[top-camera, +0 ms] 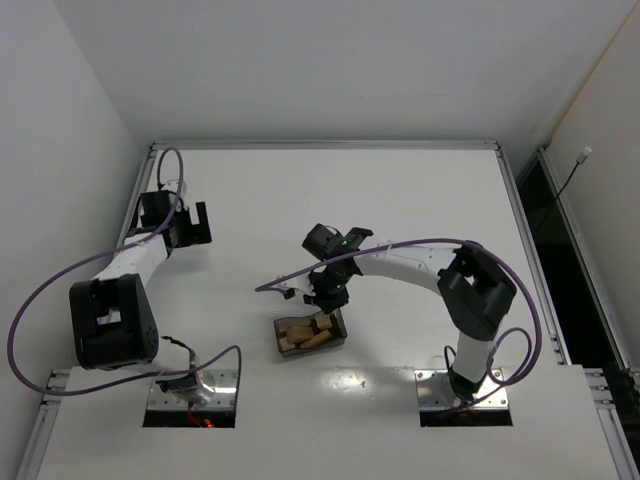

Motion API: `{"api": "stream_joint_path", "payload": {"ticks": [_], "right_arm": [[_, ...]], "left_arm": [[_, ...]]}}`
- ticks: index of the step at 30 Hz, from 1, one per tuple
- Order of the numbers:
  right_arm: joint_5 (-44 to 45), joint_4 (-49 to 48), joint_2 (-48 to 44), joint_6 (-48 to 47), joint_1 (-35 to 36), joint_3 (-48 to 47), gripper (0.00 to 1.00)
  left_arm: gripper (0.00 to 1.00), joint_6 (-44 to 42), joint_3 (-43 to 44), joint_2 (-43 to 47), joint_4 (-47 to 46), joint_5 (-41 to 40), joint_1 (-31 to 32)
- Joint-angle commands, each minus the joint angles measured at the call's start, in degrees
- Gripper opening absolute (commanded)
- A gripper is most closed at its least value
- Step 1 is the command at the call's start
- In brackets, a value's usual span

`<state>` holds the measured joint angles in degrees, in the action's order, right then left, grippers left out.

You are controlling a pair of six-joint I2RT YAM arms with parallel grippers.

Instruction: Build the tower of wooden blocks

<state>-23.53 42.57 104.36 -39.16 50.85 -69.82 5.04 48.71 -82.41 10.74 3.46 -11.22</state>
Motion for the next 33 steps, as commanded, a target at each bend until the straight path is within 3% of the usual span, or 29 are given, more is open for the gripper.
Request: {"api": "stream_joint_path", "payload": {"ticks": [1, 6, 8, 12, 17, 22, 29, 33], "right_arm": [[-0.21, -2.14, 0.59, 0.21, 0.48, -1.37, 0.00], [5.24, -5.90, -2.92, 4.34, -0.57, -0.84, 0.00], [14.00, -9.59, -6.78, 9.78, -0.58, 0.73, 0.00], [40.49, -21.71, -12.49, 17.62, -2.94, 3.64, 0.00], [63.47, -42.70, -14.09, 12.19, -5.15, 9.52, 0.00], [69.23, -62.48, -13.48, 1.99, -4.54, 15.24, 0.00], [71.52, -69.71, -6.37, -13.28, 0.38, 15.77, 0.00], [72.04, -80.77, -4.95, -23.66, 3.20, 19.45, 0.00]], "left_arm": [[1.00, 0.32, 2.00, -0.55, -1.60, 0.75, -0.99], [1.00, 0.85, 2.00, -1.08, -1.60, 1.98, -0.99], [1.00, 1.38, 2.00, -1.08, -1.60, 1.98, -0.99], [1.00, 3.31, 3.14, -1.08, -0.55, 1.98, -0.99], [1.00, 4.72, 4.90, -1.08, 0.60, 0.58, -0.99], [1.00, 4.72, 6.13, -2.75, 2.44, -0.83, -0.99], [1.00, 3.49, 7.28, -2.75, 4.11, -1.44, -2.14], [1.00, 2.96, 8.50, -3.28, 5.16, -0.13, -3.97]]}}
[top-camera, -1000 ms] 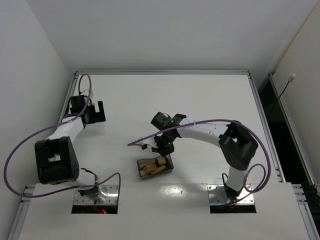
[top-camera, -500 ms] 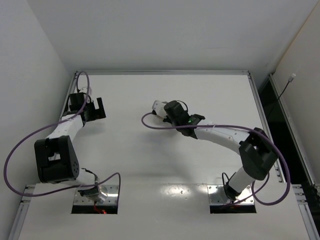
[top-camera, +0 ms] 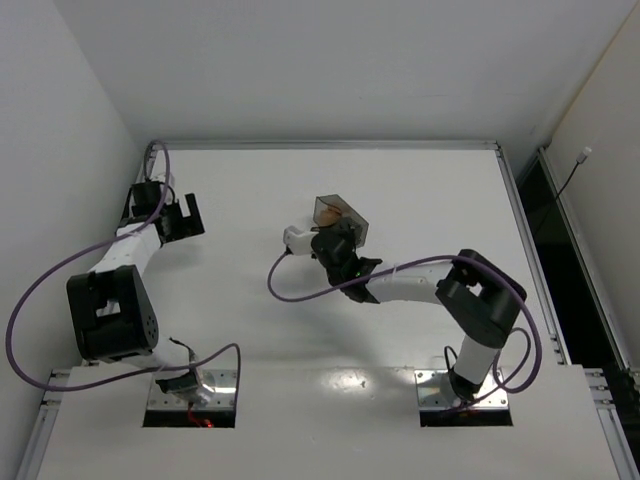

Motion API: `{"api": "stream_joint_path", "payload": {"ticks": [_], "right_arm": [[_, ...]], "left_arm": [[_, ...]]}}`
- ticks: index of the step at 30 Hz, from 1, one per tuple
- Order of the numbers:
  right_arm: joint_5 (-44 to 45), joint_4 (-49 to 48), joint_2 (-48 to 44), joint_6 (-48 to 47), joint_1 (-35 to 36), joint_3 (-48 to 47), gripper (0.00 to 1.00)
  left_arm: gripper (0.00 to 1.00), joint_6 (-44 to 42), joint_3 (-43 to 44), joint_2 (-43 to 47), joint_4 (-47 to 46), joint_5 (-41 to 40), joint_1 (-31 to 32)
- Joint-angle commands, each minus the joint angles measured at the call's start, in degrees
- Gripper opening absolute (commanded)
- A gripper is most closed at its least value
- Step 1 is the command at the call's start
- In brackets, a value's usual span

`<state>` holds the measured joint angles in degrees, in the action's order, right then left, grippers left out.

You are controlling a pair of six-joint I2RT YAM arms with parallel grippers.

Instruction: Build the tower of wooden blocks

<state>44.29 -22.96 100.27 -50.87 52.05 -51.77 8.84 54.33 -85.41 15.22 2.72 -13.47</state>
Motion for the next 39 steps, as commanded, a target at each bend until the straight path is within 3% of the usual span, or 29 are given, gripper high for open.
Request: {"api": "stream_joint_path", "payload": {"ticks": [1, 13, 21, 34, 39], "right_arm": [[4.22, -19.80, -0.17, -14.41, 2.70, 3.93, 0.00], [5.53, -45.22, 6.86, -39.90, 8.50, 18.98, 0.00], [4.32, -80.90, 22.59, -61.51, 11.58, 26.01, 0.00], [5.01, -80.93, 22.78, -64.70, 11.58, 24.09, 0.00], [9.22, -79.88, 18.83, -64.10, 9.91, 13.13, 0.00]], "left_arm": [[1.00, -0.84, 2.89, -0.29, 0.68, 0.62, -2.34], [1.00, -0.23, 5.26, -3.88, 2.53, 6.24, -6.82], [1.00, 0.30, 7.11, -7.14, 3.67, 11.08, -9.37], [1.00, 0.30, 6.59, -8.20, 3.15, 16.26, -9.38], [1.00, -3.99, 1.85, 0.39, -1.68, 8.80, -6.23]]}}
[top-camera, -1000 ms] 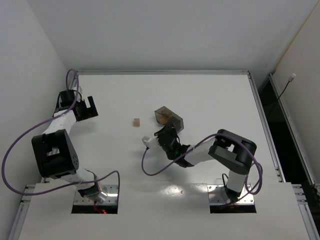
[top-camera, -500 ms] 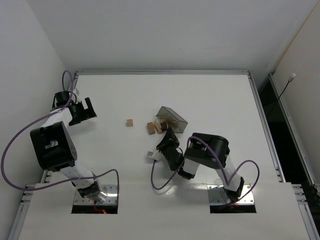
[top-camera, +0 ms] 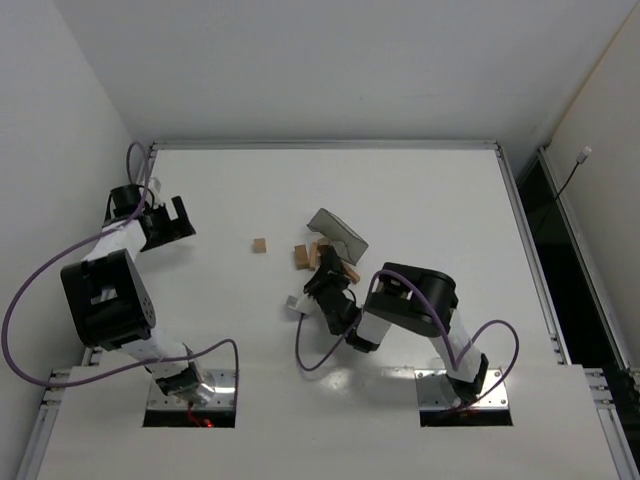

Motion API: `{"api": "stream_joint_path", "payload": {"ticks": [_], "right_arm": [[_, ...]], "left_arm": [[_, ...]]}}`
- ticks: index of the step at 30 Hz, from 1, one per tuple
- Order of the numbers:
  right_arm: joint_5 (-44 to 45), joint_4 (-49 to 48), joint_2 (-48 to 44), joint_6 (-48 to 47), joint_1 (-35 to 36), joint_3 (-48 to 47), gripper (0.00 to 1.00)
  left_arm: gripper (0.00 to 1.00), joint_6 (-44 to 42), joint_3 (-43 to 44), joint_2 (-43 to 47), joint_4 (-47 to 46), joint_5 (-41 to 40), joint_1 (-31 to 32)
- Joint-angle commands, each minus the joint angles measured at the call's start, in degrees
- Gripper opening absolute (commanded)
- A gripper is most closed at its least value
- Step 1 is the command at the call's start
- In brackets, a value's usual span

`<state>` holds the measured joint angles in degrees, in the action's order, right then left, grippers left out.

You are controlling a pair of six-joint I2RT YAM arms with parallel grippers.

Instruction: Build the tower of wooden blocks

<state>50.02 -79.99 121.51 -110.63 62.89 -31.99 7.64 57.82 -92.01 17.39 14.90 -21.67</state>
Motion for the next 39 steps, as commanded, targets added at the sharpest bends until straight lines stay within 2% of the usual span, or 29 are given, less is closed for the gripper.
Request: {"api": "stream_joint_path", "payload": {"ticks": [1, 3, 10, 12, 16, 18, 19, 20, 22, 23, 24, 25, 27, 29, 32, 33, 35, 39], "right_arm": [[4.55, -22.85, -2.94, -2.94, -0.93, -8.60, 0.00], [8.15, -22.93, -2.95, -1.44, -0.93, -15.44, 0.00], [14.74, -23.55, -4.00, 2.25, -0.93, -24.43, 0.00], [15.71, -23.55, -4.53, 3.30, -3.64, -27.68, 0.00], [25.10, -12.67, -5.15, 11.83, -12.60, -36.20, 0.00], [25.65, -8.54, -5.15, 15.07, -17.44, -38.06, 0.00], [26.18, -5.04, -5.93, 17.96, -18.85, -38.06, 0.00], [26.79, 6.05, -6.63, 25.21, -20.25, -38.06, 0.00], [26.19, 17.70, -9.26, 34.46, -24.21, -37.45, 0.00], [25.22, 41.60, -10.41, 42.52, -25.61, -39.71, 0.00], [21.47, 57.33, -11.29, 64.53, -28.59, -43.21, 0.00], [16.04, 77.32, -11.30, 78.15, -30.53, -56.04, 0.00], [0.61, 109.98, -9.28, 97.71, -35.10, -65.97, 0.00], [-3.16, 109.53, -11.72, 98.32, -38.71, -64.18, 0.00], [-15.18, 108.90, -14.63, 100.34, -44.07, -61.79, 0.00], [-23.74, 111.16, -14.64, 102.35, -45.91, -64.23, 0.00], [-34.57, 114.76, -13.24, 104.64, -52.24, -66.96, 0.00], [-44.65, 112.79, -11.57, 105.62, -61.81, -67.60, 0.00]], "left_arm": [[1.00, -2.80, -3.05, 8.23, -4.46, -3.99, 2.59], [1.00, -3.42, -4.20, 10.78, -4.99, -6.01, 4.35], [1.00, -3.95, -4.74, 12.55, -4.99, -9.53, 6.55], [1.00, -3.95, -4.74, 12.55, -4.47, -9.53, 7.08], [1.00, -3.95, -3.60, 13.08, -3.85, -8.39, 7.60], [1.00, -4.47, -3.07, 13.08, -3.33, -7.87, 8.14], [1.00, -5.08, -2.54, 13.08, -3.32, -7.86, 8.83], [1.00, -5.09, -2.54, 13.08, -3.32, -7.86, 9.62], [1.00, -5.62, -2.02, 13.08, -3.32, -7.25, 11.02], [1.00, -5.62, -2.01, 13.08, -3.32, -7.25, 11.73], [1.00, -5.62, -2.01, 13.08, -3.32, -7.25, 12.44], [1.00, -5.62, -1.49, 13.08, -3.32, -8.55, 13.14], [1.00, -5.62, -1.48, 13.08, -3.32, -9.18, 14.46], [1.00, -5.09, -1.48, 13.08, -3.32, -9.18, 16.04], [1.00, -5.09, -0.96, 12.03, -2.80, -9.18, 16.66], [1.00, -4.57, -0.44, 11.42, -2.80, -9.18, 17.18], [1.00, -4.56, 0.09, 10.89, -2.80, -9.18, 17.19], [1.00, -4.56, 0.10, 10.36, -2.80, -9.18, 17.19]]}}
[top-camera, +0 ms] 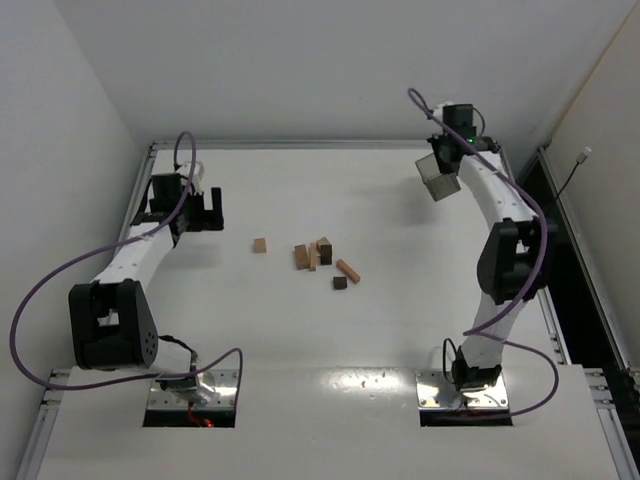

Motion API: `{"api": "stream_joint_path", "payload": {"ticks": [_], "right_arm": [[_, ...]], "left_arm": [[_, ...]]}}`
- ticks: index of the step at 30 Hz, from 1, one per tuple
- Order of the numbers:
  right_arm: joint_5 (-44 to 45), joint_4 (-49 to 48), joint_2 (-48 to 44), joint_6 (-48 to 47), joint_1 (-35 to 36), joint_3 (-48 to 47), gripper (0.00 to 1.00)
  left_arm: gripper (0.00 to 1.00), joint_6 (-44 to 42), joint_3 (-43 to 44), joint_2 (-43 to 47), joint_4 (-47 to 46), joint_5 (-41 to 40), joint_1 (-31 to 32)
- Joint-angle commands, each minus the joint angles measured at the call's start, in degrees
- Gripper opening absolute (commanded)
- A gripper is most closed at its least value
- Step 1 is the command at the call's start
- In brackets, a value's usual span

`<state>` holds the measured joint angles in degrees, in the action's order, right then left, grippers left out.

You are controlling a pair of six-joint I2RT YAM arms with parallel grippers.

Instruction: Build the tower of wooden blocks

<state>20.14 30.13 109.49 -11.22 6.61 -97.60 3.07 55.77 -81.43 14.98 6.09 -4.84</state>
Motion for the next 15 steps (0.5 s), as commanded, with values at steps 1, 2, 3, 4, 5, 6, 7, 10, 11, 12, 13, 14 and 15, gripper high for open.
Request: {"api": "stream_joint_path", "payload": {"ticks": [1, 2, 3, 4, 5, 6, 7, 10, 11, 12, 13, 14, 15], "right_arm": [[-15.30, 1.87, 0.46, 6.21, -5.56, -1.98, 0.00], [-16.26, 0.99, 0.46, 6.21, -7.82, -1.28, 0.00], [-18.10, 0.20, 1.24, 6.21, -8.97, -1.27, 0.00], [-19.60, -0.42, 2.38, 7.08, -11.16, -1.27, 0.00], [-20.48, -1.21, 3.00, 7.61, -12.23, -1.27, 0.00], [-21.01, -1.74, 3.62, 7.62, -13.11, -0.67, 0.00], [-21.02, -3.39, 4.67, 8.40, -13.99, -0.14, 0.00], [-26.63, -5.33, 6.95, 9.46, -16.89, 0.40, 0.00], [-27.69, -5.87, 7.48, 9.47, -16.89, 1.09, 0.00], [-28.22, -6.92, 7.49, 9.47, -17.68, 2.49, 0.00], [-28.23, -9.71, 7.49, 9.47, -17.69, 3.64, 0.00], [-28.23, -11.13, 7.49, 9.47, -17.69, 6.00, 0.00], [-28.23, -12.89, 7.49, 9.47, -17.69, 7.50, 0.00]], "left_arm": [[1.00, 0.01, 2.15, -0.22, -0.39, -0.37, 0.36], [1.00, -0.52, 2.15, -0.92, -0.39, -0.37, 0.36], [1.00, -0.52, 2.15, -0.93, -0.39, -0.37, 0.36], [1.00, -0.52, 2.15, -1.45, -0.39, -0.37, 0.36], [1.00, -1.04, 2.15, -2.06, -0.39, -0.37, 0.36], [1.00, -1.05, 2.15, -2.07, -0.39, -0.37, 0.36], [1.00, -1.05, 2.15, -2.07, -0.39, -0.37, 0.36], [1.00, -1.05, 2.15, -3.12, -0.39, -0.37, 0.36], [1.00, -1.05, 2.15, -3.64, -0.39, -0.37, 0.36], [1.00, -1.05, 2.15, -4.35, -0.39, -0.37, 0.36], [1.00, -1.05, 2.67, -4.35, -0.39, -0.37, 0.36], [1.00, -1.05, 2.68, -5.05, -0.39, -0.37, 0.36], [1.00, -1.05, 2.68, -5.06, -0.39, -0.37, 0.36]]}}
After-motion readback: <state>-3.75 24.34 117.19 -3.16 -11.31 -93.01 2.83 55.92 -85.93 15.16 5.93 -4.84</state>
